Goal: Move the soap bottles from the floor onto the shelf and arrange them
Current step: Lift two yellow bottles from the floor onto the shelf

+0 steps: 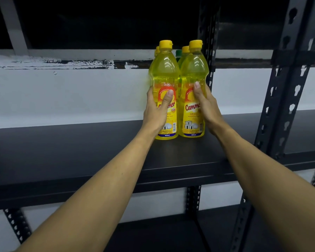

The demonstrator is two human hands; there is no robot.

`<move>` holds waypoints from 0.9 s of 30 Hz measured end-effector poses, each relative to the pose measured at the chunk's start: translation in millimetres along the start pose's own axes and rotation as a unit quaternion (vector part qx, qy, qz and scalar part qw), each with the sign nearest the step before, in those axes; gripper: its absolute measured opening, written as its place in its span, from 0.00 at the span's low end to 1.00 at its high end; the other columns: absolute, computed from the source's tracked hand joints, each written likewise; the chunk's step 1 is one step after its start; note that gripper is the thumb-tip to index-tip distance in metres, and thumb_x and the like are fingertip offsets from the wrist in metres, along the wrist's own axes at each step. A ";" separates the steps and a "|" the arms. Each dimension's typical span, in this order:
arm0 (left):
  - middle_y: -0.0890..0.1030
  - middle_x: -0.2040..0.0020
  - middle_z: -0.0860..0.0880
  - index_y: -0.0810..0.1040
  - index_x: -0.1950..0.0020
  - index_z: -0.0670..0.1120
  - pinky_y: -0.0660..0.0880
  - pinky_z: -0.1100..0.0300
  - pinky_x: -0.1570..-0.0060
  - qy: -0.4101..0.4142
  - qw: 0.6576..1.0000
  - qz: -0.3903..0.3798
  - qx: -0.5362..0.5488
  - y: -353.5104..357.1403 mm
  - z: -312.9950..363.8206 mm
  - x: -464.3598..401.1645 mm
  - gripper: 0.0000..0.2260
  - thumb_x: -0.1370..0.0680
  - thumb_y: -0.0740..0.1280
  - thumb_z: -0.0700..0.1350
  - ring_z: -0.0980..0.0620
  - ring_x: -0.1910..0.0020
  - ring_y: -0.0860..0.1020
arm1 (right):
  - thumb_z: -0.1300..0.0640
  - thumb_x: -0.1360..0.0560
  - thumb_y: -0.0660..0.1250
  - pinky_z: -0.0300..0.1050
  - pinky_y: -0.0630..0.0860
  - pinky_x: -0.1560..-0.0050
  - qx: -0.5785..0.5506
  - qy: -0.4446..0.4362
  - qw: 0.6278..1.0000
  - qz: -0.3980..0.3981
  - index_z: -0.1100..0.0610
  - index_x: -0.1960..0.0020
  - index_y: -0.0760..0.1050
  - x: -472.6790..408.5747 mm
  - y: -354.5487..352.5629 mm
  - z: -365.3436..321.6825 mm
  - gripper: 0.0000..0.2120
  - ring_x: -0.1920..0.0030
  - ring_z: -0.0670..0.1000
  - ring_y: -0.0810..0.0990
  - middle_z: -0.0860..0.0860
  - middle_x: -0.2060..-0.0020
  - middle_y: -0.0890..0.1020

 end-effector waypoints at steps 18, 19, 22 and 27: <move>0.73 0.28 0.49 0.50 0.20 0.54 0.75 0.53 0.41 -0.106 0.984 -0.076 -0.121 -9.6 -5.5 37.4 0.35 0.21 0.55 0.69 0.45 0.34 0.77 | 0.38 0.16 0.51 0.45 0.80 0.43 0.036 0.091 0.994 -0.041 0.49 0.23 0.60 27.5 -1.0 10.7 0.26 0.43 0.44 0.83 0.45 0.37 0.79; 0.73 0.27 0.48 0.49 0.20 0.53 0.73 0.50 0.37 -0.120 0.978 -0.082 -0.153 -11.1 -5.6 43.7 0.36 0.22 0.52 0.71 0.42 0.33 0.76 | 0.36 0.17 0.50 0.47 0.79 0.41 0.059 0.117 0.990 -0.046 0.49 0.22 0.58 34.9 -0.7 12.6 0.28 0.41 0.45 0.82 0.46 0.36 0.78; 0.70 0.24 0.42 0.44 0.18 0.48 0.62 0.38 0.26 -0.166 0.930 -0.109 -0.310 -15.8 -9.0 59.4 0.40 0.22 0.48 0.72 0.37 0.27 0.70 | 0.20 0.27 0.44 0.62 0.70 0.29 0.188 0.197 0.962 -0.021 0.48 0.19 0.48 50.0 -1.5 21.1 0.46 0.29 0.58 0.73 0.53 0.25 0.71; 0.66 0.24 0.38 0.48 0.18 0.40 0.62 0.42 0.27 -0.172 0.836 -0.126 -0.505 -28.0 8.9 90.9 0.39 0.18 0.58 0.62 0.37 0.25 0.66 | 0.33 0.18 0.47 0.62 0.57 0.24 0.460 0.265 0.847 -0.034 0.58 0.18 0.49 78.2 -1.7 10.6 0.39 0.24 0.64 0.65 0.61 0.24 0.67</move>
Point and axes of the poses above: each hand's wrist, its own x-axis away from the middle knuckle, its own y-axis out of the palm, z = x × y, the point moved 4 cm from there along -x, towards the middle knuckle
